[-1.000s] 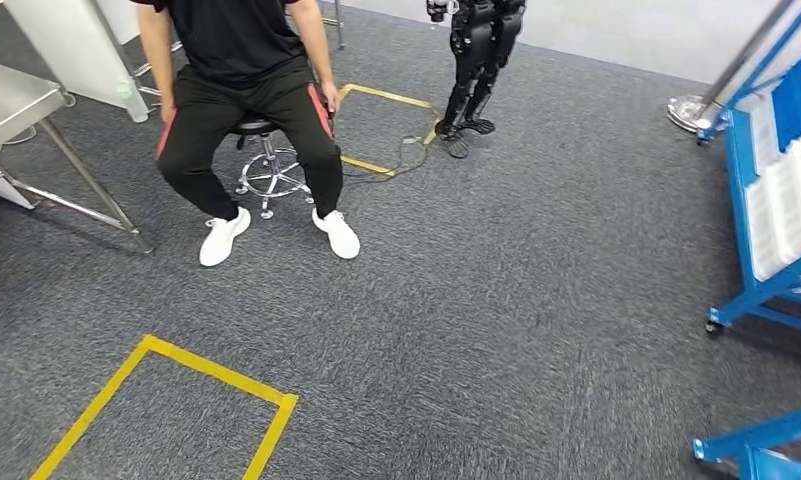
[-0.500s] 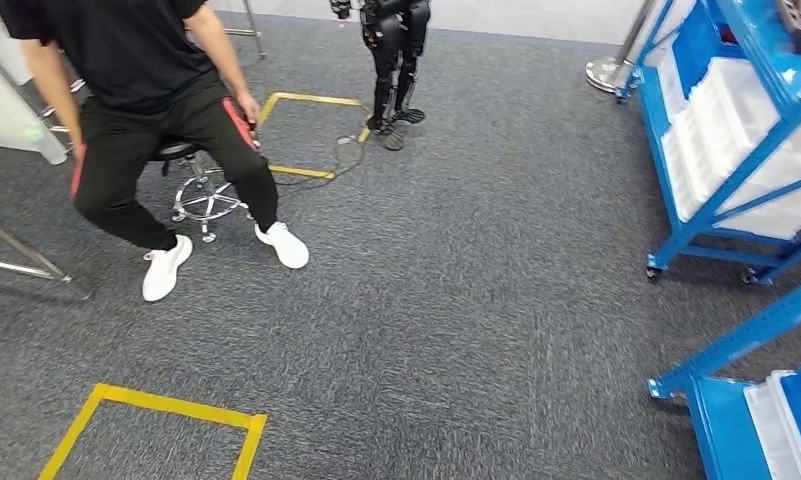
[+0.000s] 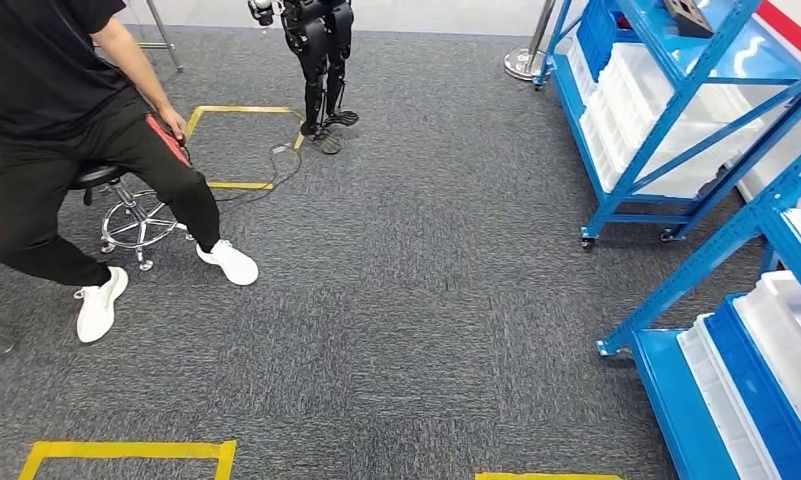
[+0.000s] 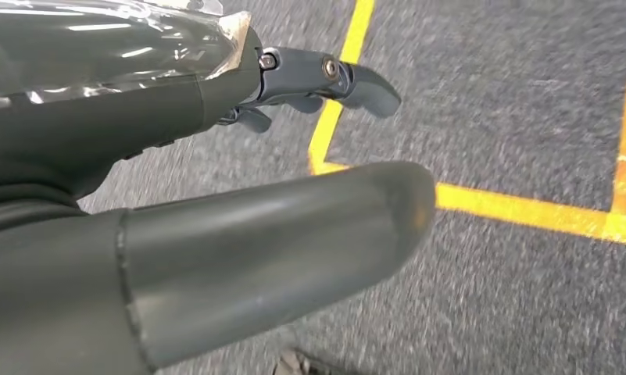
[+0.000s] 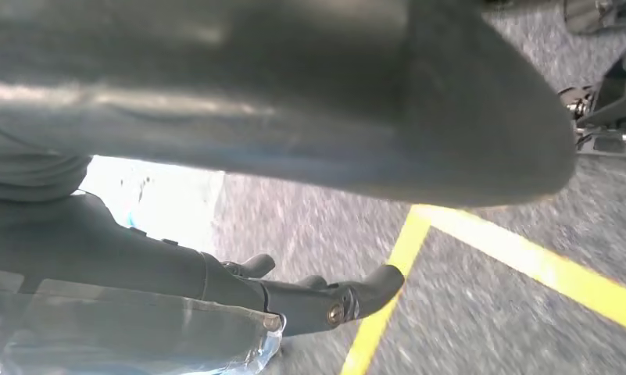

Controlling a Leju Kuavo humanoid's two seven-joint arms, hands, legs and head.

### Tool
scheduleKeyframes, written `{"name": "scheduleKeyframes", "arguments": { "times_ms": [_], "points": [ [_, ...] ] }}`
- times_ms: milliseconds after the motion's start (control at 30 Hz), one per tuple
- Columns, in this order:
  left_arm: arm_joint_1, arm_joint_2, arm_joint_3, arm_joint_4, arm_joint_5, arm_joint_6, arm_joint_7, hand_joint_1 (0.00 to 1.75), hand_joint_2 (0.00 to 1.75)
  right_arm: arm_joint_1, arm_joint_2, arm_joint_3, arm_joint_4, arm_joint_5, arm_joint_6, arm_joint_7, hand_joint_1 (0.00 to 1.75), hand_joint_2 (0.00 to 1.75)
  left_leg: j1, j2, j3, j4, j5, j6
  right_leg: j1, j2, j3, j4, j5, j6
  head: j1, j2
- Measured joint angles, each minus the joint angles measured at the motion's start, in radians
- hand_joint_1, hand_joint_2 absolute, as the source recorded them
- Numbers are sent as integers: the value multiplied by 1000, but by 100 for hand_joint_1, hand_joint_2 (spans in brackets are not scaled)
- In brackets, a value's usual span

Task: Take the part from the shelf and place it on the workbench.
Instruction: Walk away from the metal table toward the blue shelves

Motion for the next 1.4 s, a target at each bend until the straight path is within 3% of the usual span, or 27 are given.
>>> {"name": "scheduleKeyframes", "arguments": {
  "times_ms": [67,100,133,167,233,300,367,400,467,533,600,633,667,700,767,833,900,967,1033,1100,1133,1167,1233,1267,1333,1400],
  "points": [
    [2,1,0,0,-5,0,4,0,0,-1,3,0,0,-1,0,1,0,0,-4,30,-2,0,0,4,-1,-27,-64,133,-54,-3,2,0],
    [2,0,0,0,-6,0,7,0,0,0,4,0,0,-1,0,3,0,0,-6,44,-3,0,0,4,-2,-31,-79,169,-65,2,2,0],
    [2,0,0,0,-7,1,8,0,0,1,5,0,0,1,0,5,0,0,-7,58,-3,0,-1,3,-4,-35,-75,168,-61,10,2,0],
    [2,-1,-1,0,-7,1,10,0,0,2,6,0,0,2,0,6,0,0,-7,70,-2,0,-2,2,-6,-43,-47,120,-42,19,2,0],
    [2,-3,-1,0,-9,2,16,0,0,1,6,0,0,6,3,7,0,0,-9,92,3,1,-5,-4,-7,-84,38,-30,7,32,2,0],
    [2,-4,-1,0,-11,3,21,0,0,-2,8,0,0,8,5,6,0,0,-13,110,11,2,-12,-16,-2,-117,85,-115,35,22,1,0],
    [-1,-4,-1,0,-13,4,22,0,0,-2,9,0,0,9,7,4,0,0,-12,129,20,0,-16,-29,4,-106,83,-122,40,3,0,0],
    [-2,-5,-2,0,-13,4,21,0,0,-1,9,0,0,11,8,5,0,0,-9,127,22,1,-19,-36,0,-95,84,-124,42,-5,-1,0],
    [-3,-5,-2,0,-13,5,22,0,0,-1,10,0,0,14,8,10,0,0,-2,82,8,44,-55,-47,-9,-73,89,-129,49,-23,-3,0],
    [1,-4,-2,0,-11,6,27,0,0,-1,9,0,0,16,9,18,0,0,1,26,-45,163,-126,-50,-9,-51,89,-130,54,-34,-8,0],
    [5,-5,-1,0,-8,9,33,0,0,0,8,0,0,17,9,21,0,0,1,11,-103,277,-168,-50,-3,-25,87,-129,55,-37,-9,0],
    [6,-4,-1,0,-6,11,34,0,0,1,8,0,0,17,9,22,0,0,1,9,-113,290,-160,-50,-1,-11,88,-129,56,-38,-9,0],
    [7,-4,-1,0,-5,12,34,0,0,2,8,0,0,17,10,22,0,0,2,6,-104,261,-130,-48,0,4,89,-128,56,-38,-9,0],
    [7,-4,-1,0,-5,13,34,0,0,2,8,0,0,17,10,21,0,0,4,-3,-79,200,-89,-46,0,18,90,-126,55,-37,-9,0],
    [7,-3,-1,0,-10,13,30,0,0,0,9,0,0,16,10,17,0,0,8,-45,-24,73,-28,-43,3,45,88,-120,55,-34,-9,0],
    [6,-2,-1,0,-17,13,23,0,0,-1,10,0,0,17,10,12,0,0,6,-66,-5,26,-16,-37,6,66,78,-117,57,-23,-9,0],
    [3,-2,-2,0,-20,12,17,0,0,2,10,0,0,20,10,10,0,0,0,-44,-5,19,-10,-23,4,79,64,-118,61,-9,-8,0],
    [1,-3,-2,0,-21,11,15,0,0,5,10,0,0,22,10,10,0,0,-1,-20,-3,8,0,-5,3,40,43,-87,44,-3,-7,0],
    [3,-2,-2,0,-20,10,14,0,0,3,12,0,0,23,10,10,0,0,-2,8,-5,1,5,4,1,-16,-8,21,-13,-7,-5,0],
    [5,0,-2,0,-20,10,14,0,0,2,14,0,0,23,10,10,0,0,-4,39,-8,2,4,5,-4,-32,-70,149,-64,-2,-5,0],
    [6,0,-2,0,-20,10,14,0,0,3,14,0,0,23,10,10,0,0,-5,54,-9,2,4,4,-6,-35,-79,173,-70,6,-5,0],
    [5,-1,-2,0,-20,10,14,0,0,4,14,0,0,24,10,10,0,0,-5,67,-9,2,3,3,-9,-39,-64,152,-58,17,-5,0],
    [5,-3,-2,0,-16,11,15,0,0,5,12,0,0,29,10,12,0,0,-5,91,-6,3,0,-3,-14,-74,18,7,-10,36,-4,0],
    [5,-3,-2,0,-14,12,16,0,0,3,12,0,0,32,10,14,0,0,-7,101,-3,4,-3,-9,-12,-98,56,-60,13,38,-4,0],
    [5,-3,-2,0,-11,15,21,0,0,1,11,1,0,34,10,18,0,0,-10,121,5,5,-9,-22,-5,-120,86,-119,33,23,-6,0],
    [2,-3,-2,0,-16,16,25,0,0,1,9,1,0,34,10,19,0,0,-6,133,13,5,-14,-37,-4,-97,83,-119,38,2,-8,0]
  ]
}}
